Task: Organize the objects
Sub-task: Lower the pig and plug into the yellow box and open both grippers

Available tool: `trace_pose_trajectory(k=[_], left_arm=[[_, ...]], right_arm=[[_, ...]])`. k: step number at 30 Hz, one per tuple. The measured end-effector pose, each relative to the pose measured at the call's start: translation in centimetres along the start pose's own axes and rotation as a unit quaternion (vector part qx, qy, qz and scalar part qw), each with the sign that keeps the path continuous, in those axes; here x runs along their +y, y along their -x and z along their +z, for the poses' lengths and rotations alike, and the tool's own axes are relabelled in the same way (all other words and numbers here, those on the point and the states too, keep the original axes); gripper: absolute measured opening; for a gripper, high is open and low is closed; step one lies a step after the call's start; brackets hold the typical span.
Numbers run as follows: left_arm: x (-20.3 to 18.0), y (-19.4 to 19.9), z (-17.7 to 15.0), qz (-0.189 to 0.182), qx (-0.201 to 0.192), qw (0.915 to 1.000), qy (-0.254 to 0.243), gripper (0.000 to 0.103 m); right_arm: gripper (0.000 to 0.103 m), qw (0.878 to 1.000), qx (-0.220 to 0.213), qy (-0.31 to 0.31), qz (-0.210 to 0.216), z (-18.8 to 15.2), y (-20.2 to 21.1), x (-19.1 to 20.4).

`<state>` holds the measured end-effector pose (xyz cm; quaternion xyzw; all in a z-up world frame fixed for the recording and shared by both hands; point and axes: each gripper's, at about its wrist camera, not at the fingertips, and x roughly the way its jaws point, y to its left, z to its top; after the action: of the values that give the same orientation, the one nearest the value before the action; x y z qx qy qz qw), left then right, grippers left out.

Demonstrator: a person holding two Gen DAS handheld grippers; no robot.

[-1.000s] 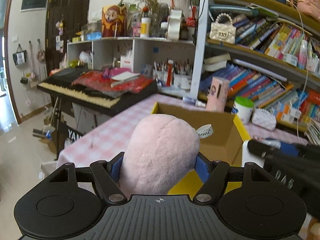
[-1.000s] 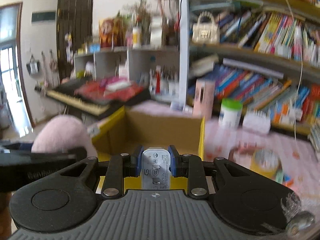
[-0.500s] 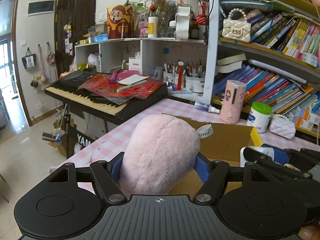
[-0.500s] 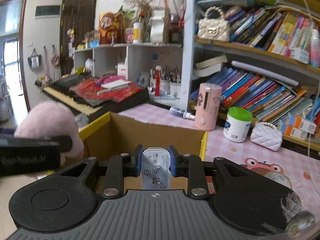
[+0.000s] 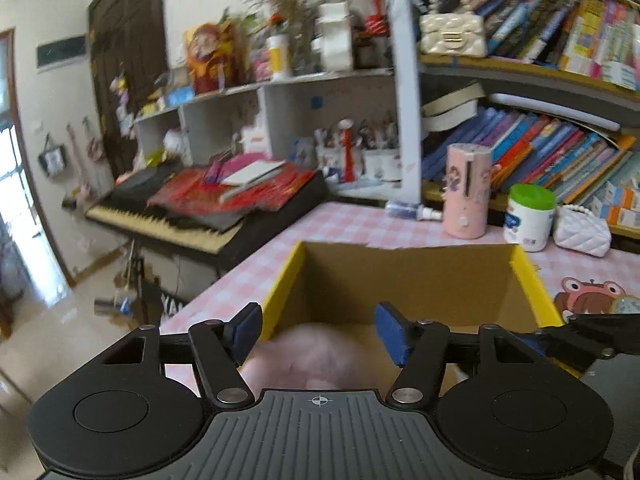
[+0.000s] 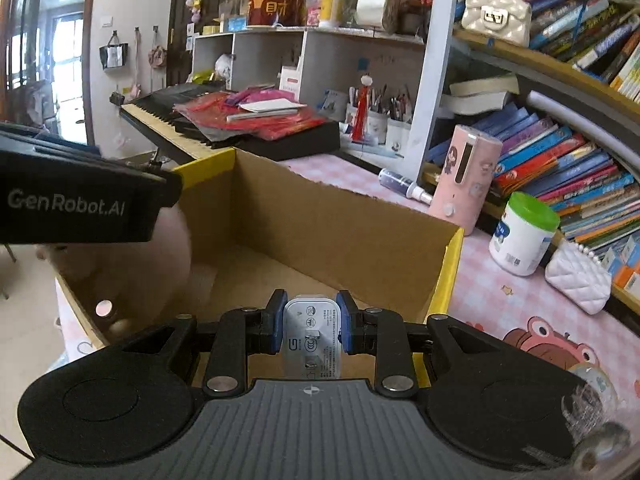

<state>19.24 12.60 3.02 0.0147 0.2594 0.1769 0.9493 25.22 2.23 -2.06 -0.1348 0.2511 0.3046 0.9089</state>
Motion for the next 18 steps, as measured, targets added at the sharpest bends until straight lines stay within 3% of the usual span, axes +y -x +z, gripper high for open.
trace_pose_trajectory(k=[9,18], left_arm=[[-1.2,-3.0,-1.3,-0.015,0.064,0.9977,0.015,0.06],[-1.7,-3.3,-1.7,-0.017,0.07,0.9972,0.017,0.06]], right_arm=[[0.025,1.0,0.006,0.015,0.022,0.3,-1.0,-2.2],[0.025,0.998,0.018,0.049,0.041,0.5,-1.9,-2.8]])
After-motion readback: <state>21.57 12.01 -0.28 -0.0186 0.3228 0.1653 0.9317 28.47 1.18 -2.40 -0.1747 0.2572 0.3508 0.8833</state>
